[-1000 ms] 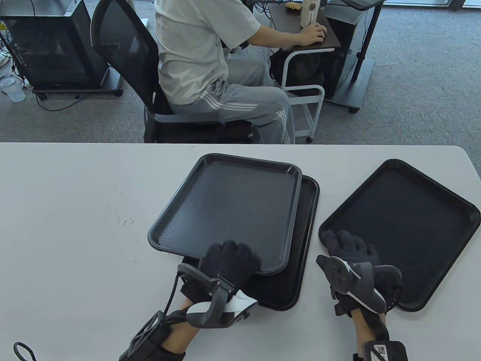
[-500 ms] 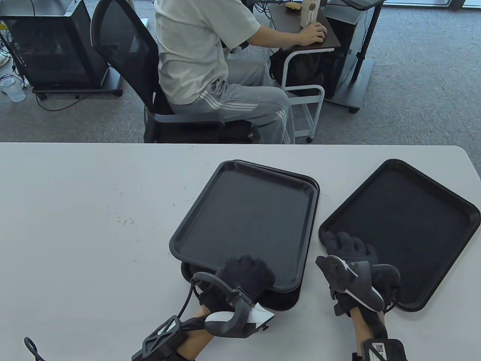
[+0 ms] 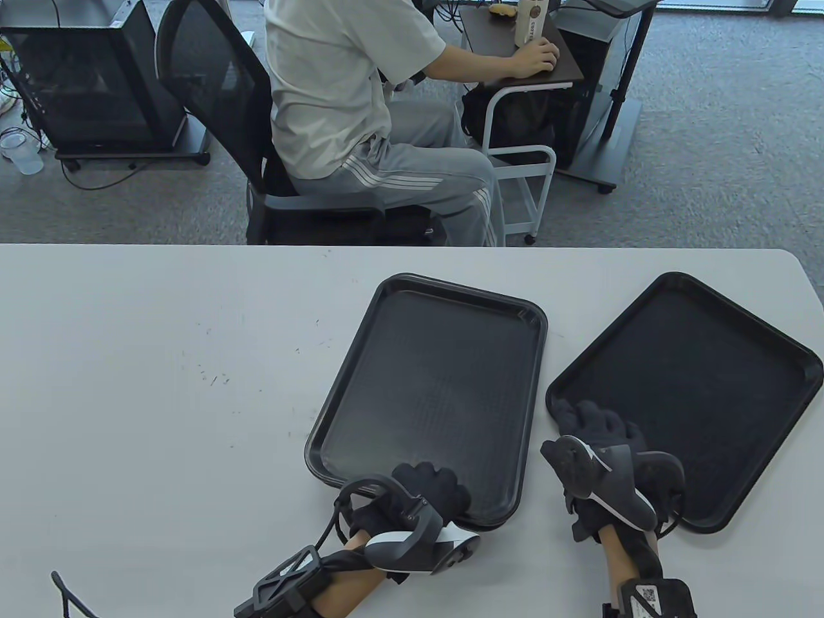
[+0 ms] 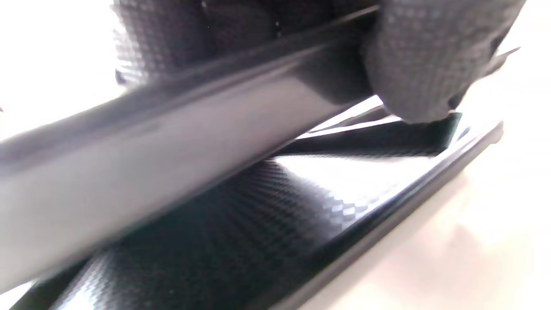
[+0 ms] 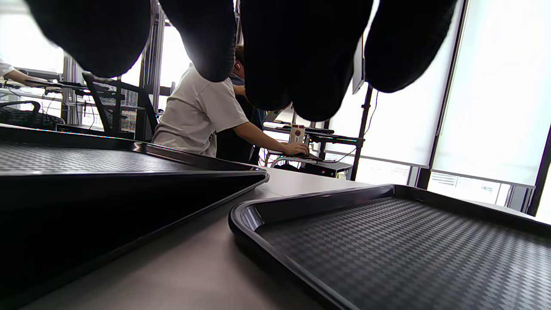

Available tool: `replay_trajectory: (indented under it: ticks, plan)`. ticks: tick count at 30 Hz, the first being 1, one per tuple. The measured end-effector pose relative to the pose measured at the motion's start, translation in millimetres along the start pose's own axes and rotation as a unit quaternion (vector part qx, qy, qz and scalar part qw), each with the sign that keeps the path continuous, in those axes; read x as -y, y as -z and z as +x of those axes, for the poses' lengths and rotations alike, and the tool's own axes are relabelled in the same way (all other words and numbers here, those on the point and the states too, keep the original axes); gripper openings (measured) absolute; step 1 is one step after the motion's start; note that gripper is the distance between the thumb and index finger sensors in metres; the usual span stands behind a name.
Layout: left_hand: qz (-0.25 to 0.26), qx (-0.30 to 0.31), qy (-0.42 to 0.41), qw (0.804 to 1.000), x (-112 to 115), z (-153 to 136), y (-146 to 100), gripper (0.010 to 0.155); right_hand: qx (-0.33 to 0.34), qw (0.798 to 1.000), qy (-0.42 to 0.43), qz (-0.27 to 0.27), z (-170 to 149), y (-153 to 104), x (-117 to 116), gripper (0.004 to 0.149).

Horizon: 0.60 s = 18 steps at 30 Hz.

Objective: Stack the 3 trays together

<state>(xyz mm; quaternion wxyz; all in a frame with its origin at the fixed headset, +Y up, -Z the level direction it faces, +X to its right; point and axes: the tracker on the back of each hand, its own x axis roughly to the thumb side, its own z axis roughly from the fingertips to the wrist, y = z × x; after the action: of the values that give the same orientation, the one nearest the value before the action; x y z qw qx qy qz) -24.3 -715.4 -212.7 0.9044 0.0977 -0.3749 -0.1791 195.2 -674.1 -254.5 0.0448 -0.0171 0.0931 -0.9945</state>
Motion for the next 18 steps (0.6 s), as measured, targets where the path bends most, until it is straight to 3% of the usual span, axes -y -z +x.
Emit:
replay_trajectory:
  ticks: [6, 13, 18]
  plan:
    - [-0.048, 0.016, -0.044, 0.998, 6.8, 4.9, -0.4, 0.053, -0.001, 1.000, 0.001, 0.006, -0.2, 0.1, -0.4, 0.063]
    - [-0.063, 0.024, -0.025, 0.997, 12.3, 9.6, 2.5, 0.053, -0.002, 1.000, -0.001, 0.013, 0.4, 0.3, -0.9, 0.063]
    - [-0.078, 0.025, -0.055, 0.995, 18.0, 3.4, 2.1, 0.055, -0.002, 1.000, -0.002, 0.018, 0.6, 0.4, -0.8, 0.063]
